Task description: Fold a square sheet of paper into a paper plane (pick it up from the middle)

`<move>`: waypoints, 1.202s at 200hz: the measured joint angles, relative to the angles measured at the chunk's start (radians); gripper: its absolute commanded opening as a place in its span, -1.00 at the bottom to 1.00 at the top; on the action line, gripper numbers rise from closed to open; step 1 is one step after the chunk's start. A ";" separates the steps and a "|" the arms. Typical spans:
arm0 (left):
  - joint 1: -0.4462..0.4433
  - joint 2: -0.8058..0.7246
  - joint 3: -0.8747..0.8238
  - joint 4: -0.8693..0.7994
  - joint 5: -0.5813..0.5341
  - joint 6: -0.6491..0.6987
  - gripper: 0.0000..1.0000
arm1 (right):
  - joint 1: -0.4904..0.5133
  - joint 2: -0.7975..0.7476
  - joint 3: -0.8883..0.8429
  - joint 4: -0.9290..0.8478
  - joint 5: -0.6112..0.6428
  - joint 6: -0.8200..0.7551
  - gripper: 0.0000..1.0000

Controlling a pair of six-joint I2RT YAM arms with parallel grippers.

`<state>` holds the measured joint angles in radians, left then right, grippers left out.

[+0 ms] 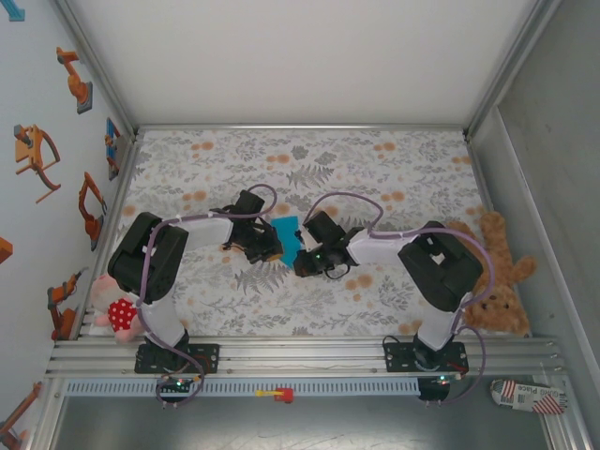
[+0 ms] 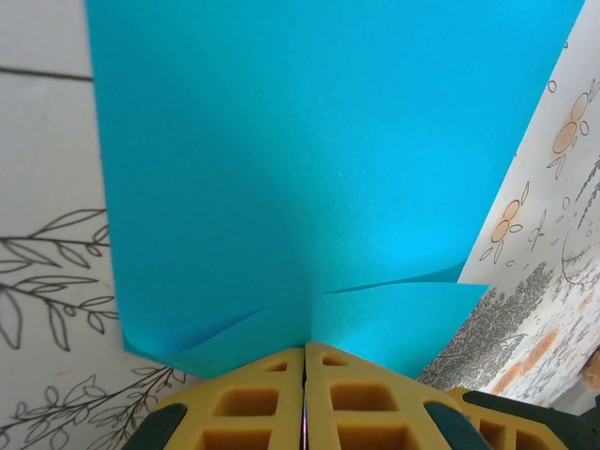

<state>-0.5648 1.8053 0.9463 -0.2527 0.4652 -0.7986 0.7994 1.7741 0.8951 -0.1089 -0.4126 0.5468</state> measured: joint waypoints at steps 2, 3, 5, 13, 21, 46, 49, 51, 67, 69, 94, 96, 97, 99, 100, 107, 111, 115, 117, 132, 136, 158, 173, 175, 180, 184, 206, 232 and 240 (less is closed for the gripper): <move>0.000 0.000 0.000 0.000 0.000 0.000 -0.81 | 0.000 -0.005 -0.003 -0.004 0.002 -0.001 -1.00; 0.000 0.000 0.000 -0.001 0.000 0.000 -0.81 | 0.000 -0.006 -0.005 -0.005 0.002 -0.001 -1.00; 0.001 0.001 0.001 -0.001 0.001 0.000 -0.81 | 0.000 -0.011 -0.008 -0.009 0.002 -0.001 -1.00; 0.002 0.001 0.001 -0.002 0.003 0.001 -0.81 | 0.000 -0.024 -0.019 -0.019 0.005 -0.002 -1.00; 0.002 0.002 0.002 -0.002 0.005 0.001 -0.81 | 0.000 -0.034 -0.028 -0.029 0.006 -0.005 -1.00; 0.003 0.005 0.007 -0.008 0.006 0.002 -0.81 | 0.000 -0.041 -0.040 -0.033 0.010 -0.010 -1.00; 0.003 0.005 0.008 -0.010 0.006 0.002 -0.81 | 0.000 -0.041 -0.040 -0.033 0.010 -0.011 -1.00; 0.003 0.006 0.008 -0.010 0.006 0.003 -0.81 | 0.000 -0.041 -0.040 -0.033 0.010 -0.011 -1.00; 0.003 0.006 0.010 -0.013 0.007 0.004 -0.81 | 0.000 -0.041 -0.040 -0.032 0.010 -0.013 -1.00; 0.003 0.006 0.010 -0.013 0.007 0.004 -0.81 | 0.000 -0.041 -0.040 -0.032 0.010 -0.013 -1.00; 0.003 0.006 0.010 -0.014 0.007 0.004 -0.81 | 0.000 -0.070 -0.052 -0.046 0.027 -0.013 -1.00; 0.003 0.006 0.010 -0.014 0.007 0.004 -0.81 | 0.000 -0.077 -0.056 -0.048 0.032 -0.013 -1.00; 0.003 0.006 0.010 -0.014 0.007 0.004 -0.81 | 0.000 -0.079 -0.057 -0.048 0.032 -0.013 -1.00; 0.003 0.006 0.010 -0.014 0.007 0.004 -0.81 | 0.000 -0.087 -0.059 -0.051 0.033 -0.014 -1.00; 0.003 0.006 0.010 -0.014 0.007 0.004 -0.81 | 0.000 -0.090 -0.060 -0.052 0.035 -0.014 -1.00; 0.003 0.006 0.011 -0.015 0.007 0.004 -0.81 | 0.000 -0.116 -0.066 -0.061 0.043 -0.015 -1.00; 0.003 0.006 0.011 -0.016 0.007 0.005 -0.81 | 0.000 -0.132 -0.069 -0.062 0.047 -0.016 -1.00; 0.003 0.006 0.012 -0.017 0.007 0.004 -0.81 | 0.000 -0.147 -0.069 -0.063 0.051 -0.017 -1.00; 0.003 0.006 0.013 -0.017 0.007 0.004 -0.81 | 0.000 -0.156 -0.069 -0.063 0.053 -0.017 -1.00; 0.003 0.008 0.015 -0.021 0.007 0.005 -0.81 | 0.000 -0.195 -0.063 -0.048 0.061 -0.020 -1.00; 0.003 0.008 0.016 -0.022 0.007 0.005 -0.81 | 0.000 -0.196 -0.059 -0.043 0.059 -0.020 -1.00; 0.003 0.008 0.016 -0.023 0.006 0.004 -0.81 | 0.000 -0.152 -0.021 -0.006 0.049 -0.018 -1.00; 0.003 0.008 0.016 -0.023 0.007 0.005 -0.81 | 0.000 -0.100 0.003 0.019 0.039 -0.011 -1.00; 0.003 0.008 0.016 -0.023 0.007 0.004 -0.81 | 0.000 -0.091 0.006 0.021 0.037 -0.009 -1.00; 0.003 0.008 0.017 -0.023 0.007 0.004 -0.81 | 0.000 -0.072 0.015 0.025 0.035 -0.008 -1.00; 0.003 0.008 0.017 -0.023 0.007 0.004 -0.81 | 0.000 -0.060 0.021 0.026 0.035 -0.005 -1.00; 0.003 0.008 0.017 -0.023 0.007 0.004 -0.81 | 0.000 -0.002 0.048 0.032 0.030 0.002 -1.00; 0.003 0.008 0.017 -0.022 0.008 0.004 -0.81 | 0.000 0.037 0.058 0.029 0.028 0.003 -1.00; 0.003 0.008 0.017 -0.022 0.008 0.004 -0.81 | 0.000 0.047 0.061 0.024 0.029 0.003 -1.00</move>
<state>-0.5621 1.8137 0.9630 -0.2749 0.4728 -0.7944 0.7998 1.8214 0.9558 -0.0853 -0.3832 0.5499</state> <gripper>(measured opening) 0.095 0.049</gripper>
